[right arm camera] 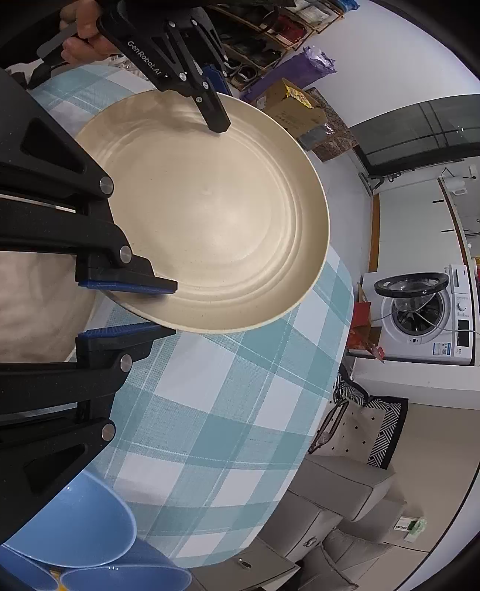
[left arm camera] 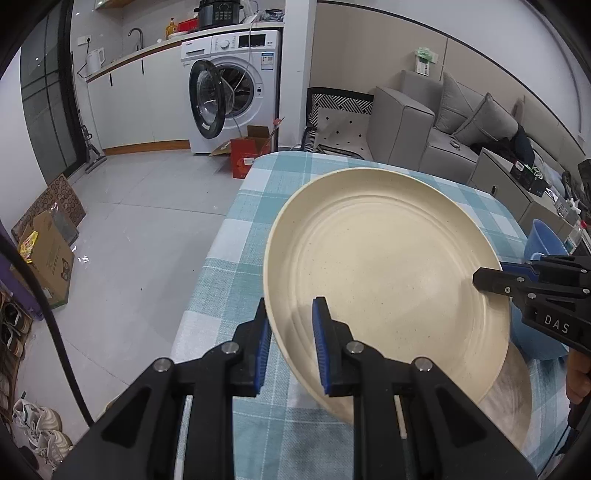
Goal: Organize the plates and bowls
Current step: 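Lift the cream plate with both grippers and carry it toward the stacked plates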
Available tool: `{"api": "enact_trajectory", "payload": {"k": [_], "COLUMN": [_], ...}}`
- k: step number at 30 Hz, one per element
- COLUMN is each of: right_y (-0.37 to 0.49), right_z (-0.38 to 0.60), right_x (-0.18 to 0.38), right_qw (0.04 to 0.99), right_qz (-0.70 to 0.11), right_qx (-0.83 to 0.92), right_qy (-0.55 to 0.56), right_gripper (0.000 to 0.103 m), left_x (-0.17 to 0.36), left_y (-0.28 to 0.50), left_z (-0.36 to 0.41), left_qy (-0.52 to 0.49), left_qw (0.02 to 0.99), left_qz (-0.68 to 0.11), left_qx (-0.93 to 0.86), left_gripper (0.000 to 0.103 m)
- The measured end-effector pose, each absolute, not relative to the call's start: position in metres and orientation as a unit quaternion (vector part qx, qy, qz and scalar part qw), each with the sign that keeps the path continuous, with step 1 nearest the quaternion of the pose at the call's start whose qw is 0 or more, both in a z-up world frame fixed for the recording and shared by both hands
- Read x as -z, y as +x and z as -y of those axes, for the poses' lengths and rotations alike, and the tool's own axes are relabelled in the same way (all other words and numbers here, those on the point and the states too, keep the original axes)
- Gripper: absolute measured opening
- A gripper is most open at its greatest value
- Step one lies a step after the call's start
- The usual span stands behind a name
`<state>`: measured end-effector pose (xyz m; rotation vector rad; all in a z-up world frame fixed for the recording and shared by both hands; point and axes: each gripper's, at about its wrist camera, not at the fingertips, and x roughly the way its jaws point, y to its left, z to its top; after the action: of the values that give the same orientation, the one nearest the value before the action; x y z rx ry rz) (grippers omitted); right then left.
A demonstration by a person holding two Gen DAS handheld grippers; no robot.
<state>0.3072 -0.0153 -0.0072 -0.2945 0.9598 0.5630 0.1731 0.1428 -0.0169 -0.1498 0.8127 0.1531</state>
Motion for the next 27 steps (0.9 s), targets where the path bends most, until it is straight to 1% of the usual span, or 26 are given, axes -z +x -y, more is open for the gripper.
{"api": "enact_trajectory", "payload": {"k": [13, 27], "right_y": [0.259, 0.222], "right_z": [0.075, 0.111], "right_x": [-0.019, -0.016], "right_qw": [0.855, 0.853], "right_qz": [-0.443, -0.457], "right_qx": [-0.237, -0.214], "right_qy": [-0.131, -0.130], "right_gripper": [0.015, 0.015], "left_x": [-0.007, -0.002], "left_y": [0.144, 0.121], "left_z": [-0.092, -0.055], "left_qy": [-0.041, -0.019], "left_qw": [0.922, 0.918], "left_qz": [-0.383, -0.395], "left_qx": [-0.035, -0.008], "left_gripper": [0.019, 0.019]}}
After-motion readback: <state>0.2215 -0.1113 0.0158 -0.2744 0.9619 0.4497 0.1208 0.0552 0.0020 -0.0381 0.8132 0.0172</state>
